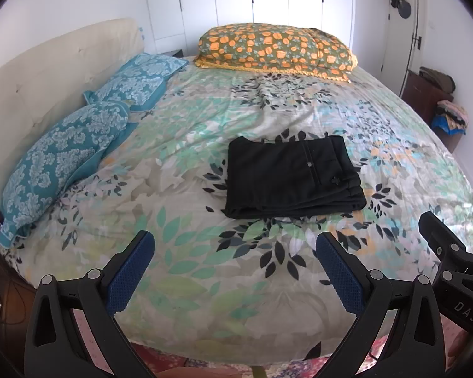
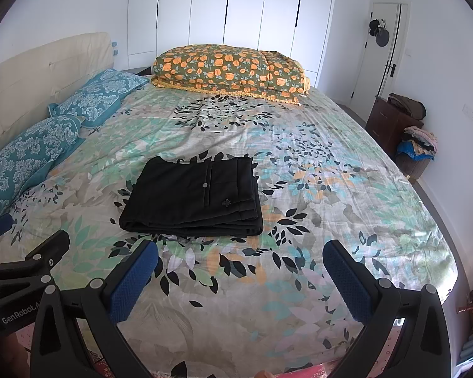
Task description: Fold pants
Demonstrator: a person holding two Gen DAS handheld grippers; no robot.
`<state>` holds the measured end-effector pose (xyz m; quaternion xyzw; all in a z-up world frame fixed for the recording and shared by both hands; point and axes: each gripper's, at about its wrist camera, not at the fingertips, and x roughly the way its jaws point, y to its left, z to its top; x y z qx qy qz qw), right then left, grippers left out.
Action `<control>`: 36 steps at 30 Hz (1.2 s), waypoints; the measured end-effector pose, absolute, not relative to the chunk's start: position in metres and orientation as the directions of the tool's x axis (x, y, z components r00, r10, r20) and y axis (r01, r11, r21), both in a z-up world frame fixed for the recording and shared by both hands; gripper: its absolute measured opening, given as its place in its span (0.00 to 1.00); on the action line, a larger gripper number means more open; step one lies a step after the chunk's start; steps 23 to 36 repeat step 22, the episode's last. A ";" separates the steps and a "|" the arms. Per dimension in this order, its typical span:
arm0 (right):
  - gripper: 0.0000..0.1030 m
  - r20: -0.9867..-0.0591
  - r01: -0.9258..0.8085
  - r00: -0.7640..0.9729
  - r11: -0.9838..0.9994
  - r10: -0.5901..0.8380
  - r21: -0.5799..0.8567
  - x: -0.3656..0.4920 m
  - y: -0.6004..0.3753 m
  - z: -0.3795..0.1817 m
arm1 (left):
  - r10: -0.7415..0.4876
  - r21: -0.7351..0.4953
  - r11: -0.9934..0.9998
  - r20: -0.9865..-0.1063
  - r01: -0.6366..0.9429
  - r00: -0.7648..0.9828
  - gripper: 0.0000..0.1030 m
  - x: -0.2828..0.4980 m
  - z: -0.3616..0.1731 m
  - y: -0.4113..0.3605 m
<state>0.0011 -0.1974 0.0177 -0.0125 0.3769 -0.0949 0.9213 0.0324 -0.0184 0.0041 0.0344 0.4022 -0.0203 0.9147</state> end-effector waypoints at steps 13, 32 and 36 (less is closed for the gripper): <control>1.00 -0.693 0.167 0.697 0.981 -0.185 -0.095 0.001 -0.197 0.018 | -0.009 0.047 0.997 -0.738 0.066 0.675 0.99 0.032 0.004 -0.019; 1.00 -0.694 0.169 0.696 0.981 -0.186 -0.093 0.000 -0.198 0.017 | -0.023 0.027 0.998 -0.738 0.063 0.675 0.99 0.032 0.002 -0.014; 1.00 -0.694 0.169 0.696 0.981 -0.186 -0.093 0.000 -0.198 0.017 | -0.023 0.027 0.998 -0.738 0.063 0.675 0.99 0.032 0.002 -0.014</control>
